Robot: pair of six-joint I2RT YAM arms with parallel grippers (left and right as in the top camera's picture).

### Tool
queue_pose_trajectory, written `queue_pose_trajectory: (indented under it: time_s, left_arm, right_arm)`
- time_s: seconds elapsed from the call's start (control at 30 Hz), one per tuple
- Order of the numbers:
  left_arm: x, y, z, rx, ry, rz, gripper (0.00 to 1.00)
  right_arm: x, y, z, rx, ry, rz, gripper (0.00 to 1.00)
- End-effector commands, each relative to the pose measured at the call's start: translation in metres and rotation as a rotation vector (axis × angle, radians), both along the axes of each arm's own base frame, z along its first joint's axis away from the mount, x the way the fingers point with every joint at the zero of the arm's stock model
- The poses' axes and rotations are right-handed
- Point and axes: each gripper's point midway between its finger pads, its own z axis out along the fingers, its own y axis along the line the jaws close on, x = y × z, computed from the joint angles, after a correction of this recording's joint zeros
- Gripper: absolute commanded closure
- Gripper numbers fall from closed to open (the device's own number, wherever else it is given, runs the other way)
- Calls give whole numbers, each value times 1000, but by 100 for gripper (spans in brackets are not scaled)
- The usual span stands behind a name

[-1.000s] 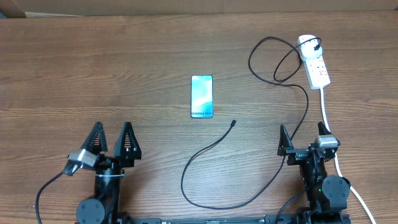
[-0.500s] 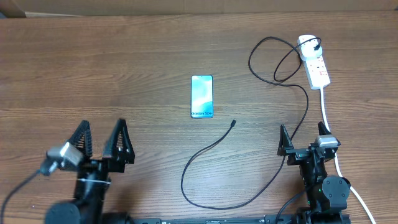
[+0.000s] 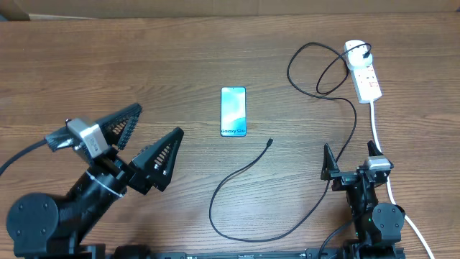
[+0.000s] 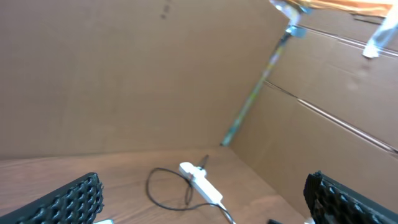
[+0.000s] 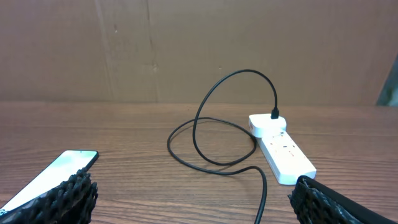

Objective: Plug charger to phone and switch on socket
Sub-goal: 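Raise the left arm and swing its open gripper toward the phone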

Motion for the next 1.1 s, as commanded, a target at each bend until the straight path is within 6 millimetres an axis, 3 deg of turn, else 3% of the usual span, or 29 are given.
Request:
queue_pose_trajectory:
  time_s: [0.0, 0.1, 0.3, 0.37, 0.47, 0.57, 0.83, 1.07]
  left_arm:
    - [-7, -9, 22, 23, -14, -68, 0]
    - [4, -1, 20, 15, 122, -12, 0]
    - [24, 29, -20, 199, 476, 160, 0]
    - [25, 23, -23, 195, 532, 112, 0]
    - [17, -3, -21, 129, 577, -66, 0]
    - [23, -7, -19, 145, 545, -104, 0]
    - [38, -6, -44, 215, 698, 81, 0]
    - [49, 0, -89, 521, 952, 325, 0]
  right_arm:
    - [0, 0, -2, -4, -5, -3, 0]
    - [0, 0, -2, -4, -5, -3, 0]
    - [0, 0, -2, -4, -5, -3, 0]
    - [0, 0, -2, -4, -5, -3, 0]
    - [0, 0, -2, -4, -5, -3, 0]
    - [0, 0, -2, -4, -5, -3, 0]
    - [0, 0, -2, -4, -5, -3, 0]
    - [0, 0, -2, -4, -5, -3, 0]
